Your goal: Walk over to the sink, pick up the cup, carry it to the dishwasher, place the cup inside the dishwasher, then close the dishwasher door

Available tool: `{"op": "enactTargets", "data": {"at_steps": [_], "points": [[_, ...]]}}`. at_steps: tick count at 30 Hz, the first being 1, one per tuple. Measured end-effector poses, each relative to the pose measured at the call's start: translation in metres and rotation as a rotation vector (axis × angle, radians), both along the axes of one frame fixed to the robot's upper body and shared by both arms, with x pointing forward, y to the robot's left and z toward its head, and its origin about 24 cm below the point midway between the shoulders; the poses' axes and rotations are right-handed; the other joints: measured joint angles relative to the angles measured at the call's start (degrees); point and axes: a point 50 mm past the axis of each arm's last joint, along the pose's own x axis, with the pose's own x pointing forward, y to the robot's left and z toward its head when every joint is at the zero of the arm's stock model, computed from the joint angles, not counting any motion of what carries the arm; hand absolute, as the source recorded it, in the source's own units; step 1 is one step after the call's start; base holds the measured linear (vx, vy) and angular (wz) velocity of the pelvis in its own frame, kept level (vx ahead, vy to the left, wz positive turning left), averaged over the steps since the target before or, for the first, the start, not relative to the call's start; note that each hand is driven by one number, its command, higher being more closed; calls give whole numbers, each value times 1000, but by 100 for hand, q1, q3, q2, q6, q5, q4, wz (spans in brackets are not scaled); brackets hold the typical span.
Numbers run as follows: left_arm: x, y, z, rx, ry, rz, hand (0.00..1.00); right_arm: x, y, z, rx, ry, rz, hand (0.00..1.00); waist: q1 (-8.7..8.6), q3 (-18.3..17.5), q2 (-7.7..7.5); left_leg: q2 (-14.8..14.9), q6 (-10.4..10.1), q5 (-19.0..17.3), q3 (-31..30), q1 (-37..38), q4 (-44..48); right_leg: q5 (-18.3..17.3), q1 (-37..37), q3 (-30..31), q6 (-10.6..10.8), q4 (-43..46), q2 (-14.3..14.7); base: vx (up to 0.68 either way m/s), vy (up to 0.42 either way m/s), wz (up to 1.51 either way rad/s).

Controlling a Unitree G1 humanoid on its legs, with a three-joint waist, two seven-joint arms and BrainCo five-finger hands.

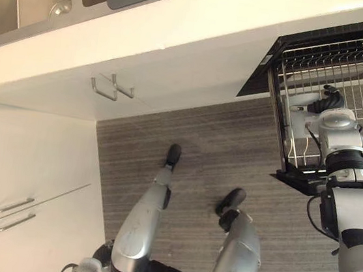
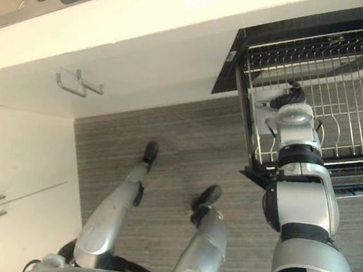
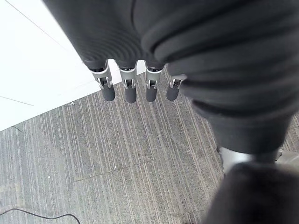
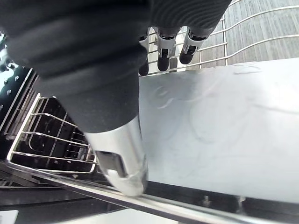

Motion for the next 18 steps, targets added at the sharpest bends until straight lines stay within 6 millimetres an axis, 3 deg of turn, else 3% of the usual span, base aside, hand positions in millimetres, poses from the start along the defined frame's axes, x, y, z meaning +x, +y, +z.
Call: {"op": "enactTargets", "data": {"at_steps": [8, 13, 15, 18], "points": [[0, 0, 0, 14, -16, -2, 0, 3, 15, 12, 70, -193, 24, 0, -38, -7, 10, 7, 34, -136, 10, 269, 197, -57, 355, 5, -4, -2, 1, 15, -31, -2], [-6, 4, 0, 22, -2, 33, 0, 0, 33, 8, 166, -303, 105, 0, -241, 0, -3, 8, -6, -224, 75, 1023, -78, -191, 999, -2, 46, -147, -7, 15, -23, -6], [-10, 5, 0, 19, 7, 61, 0, -5, 39, -5, 215, -324, 129, 0, -341, 1, -31, 27, -23, -185, 97, 1326, -274, -171, 1300, -13, 79, -303, 33, 75, -48, -8], [-24, 14, -1, 34, 48, 107, 0, -18, 52, -46, 316, -300, 156, 0, -488, -239, -252, 67, 27, -185, 166, 1660, -438, -68, 1665, -34, 154, -624, 126, 122, -47, -11]]}}
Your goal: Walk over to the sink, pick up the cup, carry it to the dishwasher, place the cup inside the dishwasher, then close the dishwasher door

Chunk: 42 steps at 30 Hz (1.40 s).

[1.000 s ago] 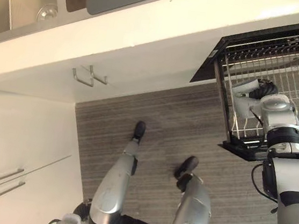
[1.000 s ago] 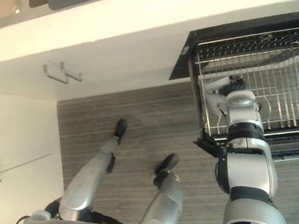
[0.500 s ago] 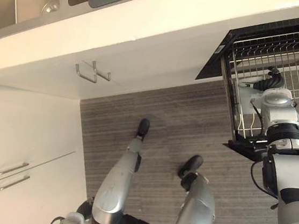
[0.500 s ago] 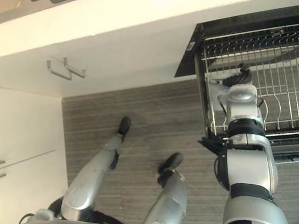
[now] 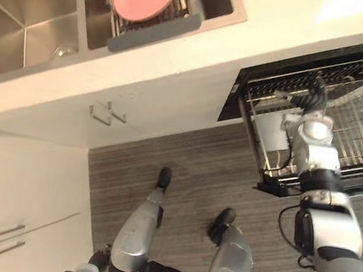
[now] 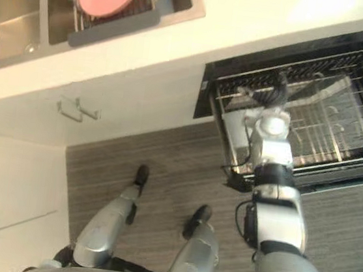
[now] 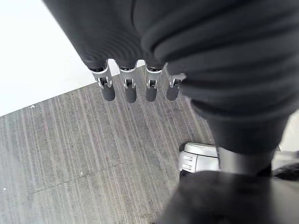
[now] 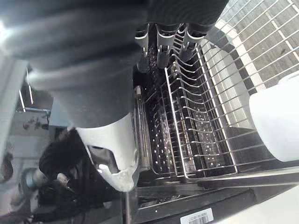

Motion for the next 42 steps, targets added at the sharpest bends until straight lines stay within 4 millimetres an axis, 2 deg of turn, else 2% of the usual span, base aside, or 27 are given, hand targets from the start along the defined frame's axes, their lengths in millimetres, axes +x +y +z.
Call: {"op": "enactTargets", "data": {"at_steps": [2, 4, 9, 12, 17, 19, 21, 23, 25, 26, 30, 32, 33, 34, 35, 36, 37, 38, 39, 40, 41, 42], "points": [[-14, 8, -2, 11, 44, 44, 0, -18, 10, -28, 109, -25, 27, 0, -147, -313, -217, 29, -14, -65, 39, 187, -32, 77, 314, -46, 45, -313, 68, 182, -54, -4], [-23, 12, -3, 18, 74, 73, 0, -36, 17, -41, 180, -82, 68, 0, -252, -615, -309, 19, -50, -93, 78, 314, -33, 156, 587, -103, 101, -576, 133, 187, -60, -4], [-51, 16, -5, 5, 157, 180, 0, -79, 40, -55, 314, -267, 197, 0, -416, -1321, -441, 52, -59, -259, 244, 723, -107, 415, 1215, -106, 162, -1342, 296, 82, -29, -12], [-55, 17, -6, -13, 162, 257, 0, -95, 41, -52, 387, -388, 250, 0, -426, -1455, -455, 128, -18, -299, 303, 884, -222, 550, 1428, -129, 138, -1666, 434, -24, -19, -6], [-68, 15, -7, -30, 198, 376, 0, -106, 50, -37, 443, -548, 357, 0, -420, -1632, -446, 190, -52, -306, 293, 846, -293, 770, 1641, -275, 90, -2072, 545, -67, -13, 9], [-71, 15, -7, -22, 224, 387, 0, -110, 51, -31, 427, -587, 382, 0, -461, -1684, -449, 241, 1, -325, 643, 744, -309, 814, 1728, -482, 75, -2083, 533, -77, -4, 58], [-79, 14, -9, -24, 269, 436, 0, -119, 48, -19, 385, -657, 382, 0, -656, -1743, -437, 357, 191, -366, 1499, 698, -233, 877, 2050, -1114, 182, -2206, 443, -17, 19, 122], [-82, 11, -10, -33, 289, 473, 0, -124, 46, -10, 356, -703, 384, 0, -690, -1793, -377, 403, 314, -205, 1921, 663, -189, 815, 2171, -1431, 277, -2145, 359, 11, 77, 102], [-87, 8, -10, -40, 313, 485, 0, -125, 47, -6, 357, -724, 384, 0, -617, -1857, -334, 333, 245, 51, 1900, 707, -269, 754, 2273, -1562, 363, -2068, 264, 6, 111, 56], [-88, 9, -10, -37, 315, 511, 0, -123, 52, -6, 370, -723, 401, 0, -560, -1876, -367, 259, 259, 71, 1900, 736, -325, 730, 2272, -1567, 406, -2015, 180, 14, 105, 22], [-93, 10, -10, -40, 317, 507, 0, -119, 61, -6, 397, -711, 423, 0, -541, -1901, -455, 49, 318, 19, 2022, 813, -354, 659, 2216, -1458, 459, -1848, -106, 8, 111, -7], [-94, 13, -10, -39, 314, 477, 0, -118, 62, -6, 407, -707, 418, 0, -566, -1913, -539, -123, 389, -32, 2051, 830, -355, 438, 2047, -1349, 531, -1500, -360, 8, 91, -5], [-95, 13, -10, -39, 318, 469, 0, -118, 62, -7, 417, -707, 409, 0, -586, -1946, -562, -184, 418, -50, 2043, 810, -355, 368, 1976, -1332, 492, -1356, -452, 27, 84, 17], [-96, 15, -10, -42, 316, 440, 0, -119, 62, -9, 438, -714, 378, 0, -633, -1963, -626, -318, 483, -94, 2015, 802, -353, 207, 1889, -1342, 403, -1047, -661, 70, 93, 27], [-96, 18, -10, -28, 316, 416, 0, -121, 61, -12, 454, -709, 351, 0, -622, -1962, -699, -465, 544, -195, 2005, 849, -316, 89, 1878, -1388, 117, -803, -855, 104, 100, 28], [-96, 19, -10, -22, 315, 405, 0, -122, 60, -14, 461, -701, 336, 0, -615, -1949, -720, -512, 572, -276, 1986, 893, -316, 71, 1889, -1355, -134, -550, -915, 132, 97, 26], [-95, 19, -10, -17, 321, 386, 0, -122, 58, -17, 464, -686, 316, 0, -625, -1943, -701, -525, 628, -249, 1897, 928, -315, 202, 1705, -1183, -529, 24, -1038, 131, 117, 46], [-93, 23, -10, -1, 314, 343, 0, -124, 57, -20, 478, -675, 290, 0, -707, -1905, -741, -483, 721, -311, 1714, 1074, -315, 642, 1222, -405, -1051, 1021, -1089, 138, 121, 56], [-89, 27, -9, 5, 298, 330, 0, -124, 57, -20, 475, -675, 286, 0, -734, -1840, -729, -414, 760, -347, 1584, 1140, -315, 527, 950, -45, -764, 1503, -989, 102, 76, 51], [-86, 30, -9, 10, 291, 326, 0, -124, 58, -20, 465, -673, 290, 0, -735, -1801, -812, -388, 792, -377, 1515, 1178, -317, 244, 849, 51, -585, 1634, -864, 82, 16, 36], [-77, 38, -7, 21, 266, 312, 0, -123, 59, -18, 443, -674, 293, 0, -718, -1701, -994, -293, 816, -398, 1412, 1235, -341, -263, 610, 137, -514, 1609, -479, 53, -3, 27], [-70, 45, -6, 27, 248, 292, 0, -122, 59, -15, 441, -684, 299, 0, -705, -1613, -1148, -262, 824, -444, 1399, 1293, -349, -409, 383, 152, -511, 1335, -154, 44, 7, 21]]}}
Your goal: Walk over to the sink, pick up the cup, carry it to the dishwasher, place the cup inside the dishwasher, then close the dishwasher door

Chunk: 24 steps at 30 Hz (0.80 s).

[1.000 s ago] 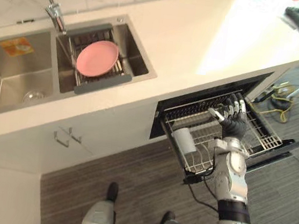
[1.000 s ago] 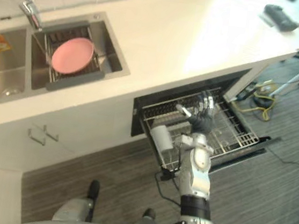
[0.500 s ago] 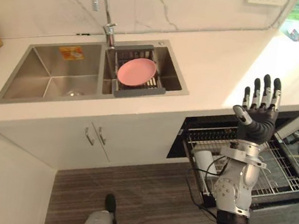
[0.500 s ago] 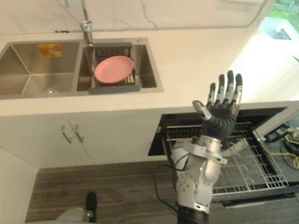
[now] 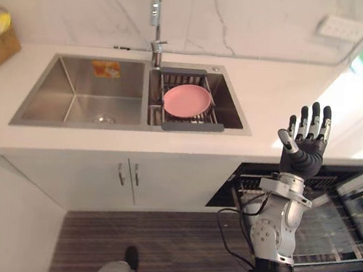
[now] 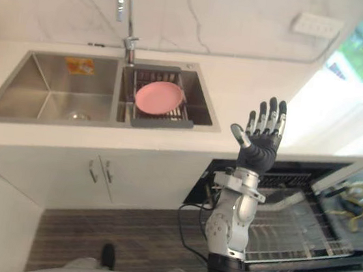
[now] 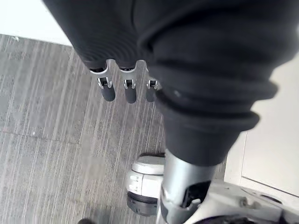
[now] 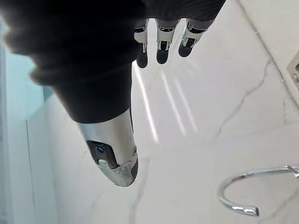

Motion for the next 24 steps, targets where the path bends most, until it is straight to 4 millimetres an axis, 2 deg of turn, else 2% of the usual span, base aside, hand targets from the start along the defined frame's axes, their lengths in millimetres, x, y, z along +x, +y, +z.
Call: {"op": "enactTargets", "data": {"at_steps": [1, 3, 4, 6, 8, 9, 11, 14, 19, 21, 23, 24], "points": [[3, 3, 1, 6, -5, -14, 0, 0, 0, 2, -1, -8, -1, 0, -1, 21, -39, -2, 4, -11, 0, 19, 0, 0, -123, 18, 5, -173, 124, 51, 2, 11], [7, 3, 0, -6, -20, -47, 0, -5, -4, 8, -3, -31, -9, 0, -101, 85, 16, -67, 31, -76, -17, 108, -1, 219, -425, 284, 201, -793, 416, 80, 8, 23], [6, 3, 0, -8, -19, -50, 0, -7, -6, 8, -5, -29, -12, 0, -147, 87, 21, -103, 31, -102, -34, 149, -1, 298, -449, 371, 247, -854, 433, 149, -9, 47], [5, 4, 1, -14, -24, -61, 0, -15, -15, 8, -14, -26, -38, 0, -230, 72, 3, -249, 27, -155, -173, 233, 0, 419, -392, 396, 186, -951, 407, 181, -54, 48], [4, 8, 2, -6, -28, -85, 0, -16, -21, 6, -28, -14, -52, 0, -237, 15, -92, -403, -50, -227, -166, 259, 0, 583, -166, 442, 23, -1602, 516, 170, -100, 20], [5, 8, 2, -6, -30, -91, 0, -16, -22, 6, -38, -11, -52, 0, -257, -7, -93, -406, -81, -239, -160, 279, -1, 641, -148, 434, 39, -1640, 520, 191, -93, 4], [6, 3, 1, -17, -27, -125, 0, -20, -30, 5, -73, 6, -74, 0, -267, -27, 105, -359, -212, -277, -132, 302, -1, 881, -75, 375, 45, -1789, 588, 192, -64, 2], [1, -3, 0, -33, -11, -146, 0, -26, -42, 6, -83, 5, -125, 0, -323, -104, 267, -187, -368, -402, -82, 376, 0, 948, 105, 339, 54, -2071, 792, 170, -36, -11], [1, 1, 1, -17, 1, -187, 0, -29, -50, 11, -123, -2, -159, 0, -389, -158, 263, -62, -399, -634, -29, 392, 81, 874, 223, 334, 13, -2188, 924, 142, -9, -7], [1, 0, 1, -16, -3, -187, 0, -30, -51, 8, -122, 15, -150, 0, -380, -176, 288, 39, -463, -1171, -38, 53, 930, 712, 258, 352, -7, -2128, 944, 149, -16, -2], [2, -4, 0, -23, -11, -182, 0, -31, -49, 2, -116, 37, -115, 0, -327, -217, 439, 295, -502, -1660, 7, -319, 2100, 572, 383, 353, -12, -2173, 1086, 142, -11, -3], [3, -7, 0, -24, -23, -166, 0, -28, -45, -5, -113, 73, -85, 0, -328, -177, 501, 527, -578, -1794, -21, -765, 3418, 498, 578, 362, -65, -2178, 1162, 116, 0, -5]]}}
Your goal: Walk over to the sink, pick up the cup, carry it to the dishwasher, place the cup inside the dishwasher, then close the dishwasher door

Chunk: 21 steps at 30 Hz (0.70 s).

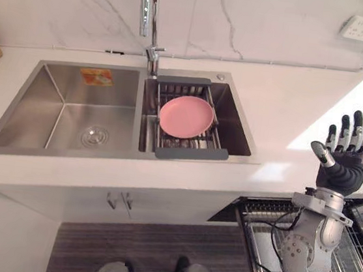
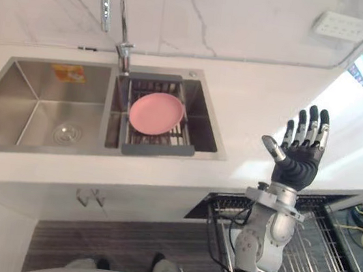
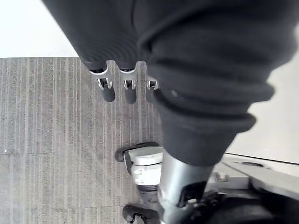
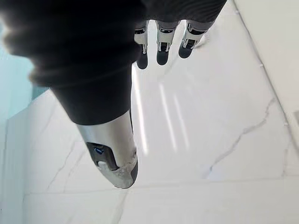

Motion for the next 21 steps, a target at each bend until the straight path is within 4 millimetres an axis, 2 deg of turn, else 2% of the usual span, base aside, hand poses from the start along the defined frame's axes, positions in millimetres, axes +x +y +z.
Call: {"op": "enactTargets", "data": {"at_steps": [1, 2, 3, 6, 7, 8, 9, 11, 12, 13, 18, 21], "points": [[0, -1, 0, -4, -3, 6, 0, 1, 1, -1, 0, 5, 6, 0, 8, 12, 14, 42, -11, 7, -5, -68, 214, -6, 61, 9, -14, -12, 18, 154, -11, -15], [2, -8, -1, -20, -13, 14, 0, 2, 2, -3, 0, 15, 16, 0, 59, 79, 100, 190, -39, 141, -15, -332, 1060, -20, 313, 35, -36, -86, 59, 163, 34, -31], [3, -16, -2, -41, -19, 19, 0, 3, 2, -6, 3, 26, 20, 0, 160, 110, 98, 225, -30, -20, -31, -377, 1224, -26, 483, 120, -37, -133, 19, 180, 55, -40], [3, -20, -2, -50, -23, 23, 0, 4, 6, -8, 13, 31, 36, 0, 189, 109, 115, 127, 3, -169, -168, -436, 352, -128, 541, 352, 89, -130, -162, 133, 118, -39], [2, -21, -2, -53, -22, 25, 0, 6, 7, -10, 10, 43, 47, 0, 164, 108, 129, 75, -82, 108, -246, -420, -368, -162, 517, 457, 207, -105, -250, 169, 249, -43], [0, -26, -3, -64, -29, 30, 0, 6, 6, -9, -2, 48, 48, 0, 149, 100, 301, 149, -178, 957, -322, -299, -1111, -237, 450, 559, 329, 7, -221, 133, 260, -45], [0, -29, -3, -71, -34, 32, 0, 6, 6, -8, -9, 51, 46, 0, 151, 121, 394, 210, -168, 1021, -327, -243, -1261, -282, 453, 625, 390, 67, -179, 132, 255, -37], [5, -22, -1, -71, -55, 14, 0, 9, 7, -20, 23, 112, 52, 0, 102, 80, 171, -214, -31, 1133, -198, -9, -1786, -264, 446, 664, 587, -6, -572, 133, 210, -5], [7, -19, -1, -66, -60, 6, 0, 9, 7, -20, 25, 117, 53, 0, 73, 73, 118, -311, 8, 1208, -191, 22, -1962, -241, 442, 646, 628, -62, -643, 72, 112, 12], [1, -17, -2, -57, -34, -49, 0, 10, 9, -19, -21, 114, 69, 0, 58, -29, 149, -467, 27, 1982, -146, 529, -3374, 216, 638, 339, 778, -801, -633, 20, 34, 8], [1, -17, -2, -57, -34, -49, 0, 10, 9, -19, -21, 115, 71, 0, 78, -34, 145, -468, 29, 1983, -164, 530, -3375, 218, 640, 330, 781, -794, -634, 0, 0, 0], [-1, -17, -2, -65, -17, -3, 0, 12, 13, -19, -12, 118, 80, 0, 152, -86, 104, -469, 27, 1991, -206, 530, -3383, 221, 658, 274, 786, -793, -637, 0, 0, 5]]}}
